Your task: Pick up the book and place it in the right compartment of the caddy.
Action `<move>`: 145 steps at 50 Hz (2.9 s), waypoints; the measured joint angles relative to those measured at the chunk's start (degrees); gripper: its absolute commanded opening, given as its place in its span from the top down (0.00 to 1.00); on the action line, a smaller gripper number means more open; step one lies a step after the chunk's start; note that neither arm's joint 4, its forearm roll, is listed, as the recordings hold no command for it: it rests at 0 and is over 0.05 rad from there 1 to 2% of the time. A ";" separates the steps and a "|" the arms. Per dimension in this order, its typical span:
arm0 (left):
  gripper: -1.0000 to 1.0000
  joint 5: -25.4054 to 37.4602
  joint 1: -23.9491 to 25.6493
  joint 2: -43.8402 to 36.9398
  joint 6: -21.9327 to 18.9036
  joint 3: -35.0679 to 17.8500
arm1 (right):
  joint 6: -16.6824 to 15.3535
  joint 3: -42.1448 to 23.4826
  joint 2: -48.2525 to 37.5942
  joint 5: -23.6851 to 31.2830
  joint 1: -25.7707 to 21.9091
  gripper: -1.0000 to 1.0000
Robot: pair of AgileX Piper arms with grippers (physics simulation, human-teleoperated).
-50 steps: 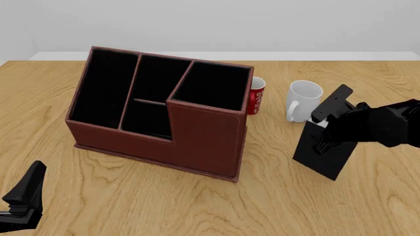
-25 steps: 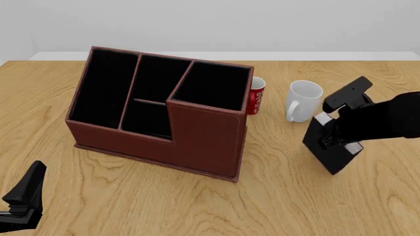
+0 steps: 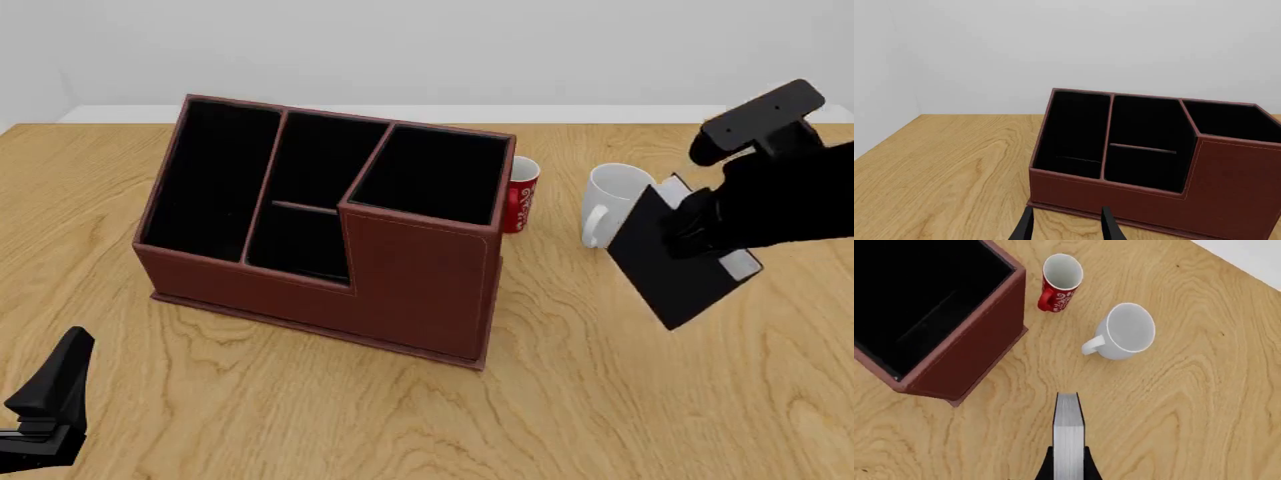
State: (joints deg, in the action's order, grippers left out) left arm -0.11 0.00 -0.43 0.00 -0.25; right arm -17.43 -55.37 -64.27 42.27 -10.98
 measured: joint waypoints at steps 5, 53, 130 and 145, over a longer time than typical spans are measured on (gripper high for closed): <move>0.00 0.00 0.00 0.00 0.00 0.00 | 1.53 -3.57 1.37 3.58 -1.93 1.00; 0.00 0.00 0.00 0.00 0.00 0.00 | 0.84 -42.71 -6.15 26.38 -11.43 1.00; 0.00 0.00 0.00 0.00 0.00 0.00 | 2.07 -63.11 -25.38 27.63 -25.95 1.00; 0.00 0.00 0.00 0.00 0.00 0.00 | 3.16 -62.97 -26.55 27.63 -27.67 1.00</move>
State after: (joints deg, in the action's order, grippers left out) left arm -0.11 0.00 -0.43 0.00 -0.25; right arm -14.27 -118.34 -90.83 69.90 -38.64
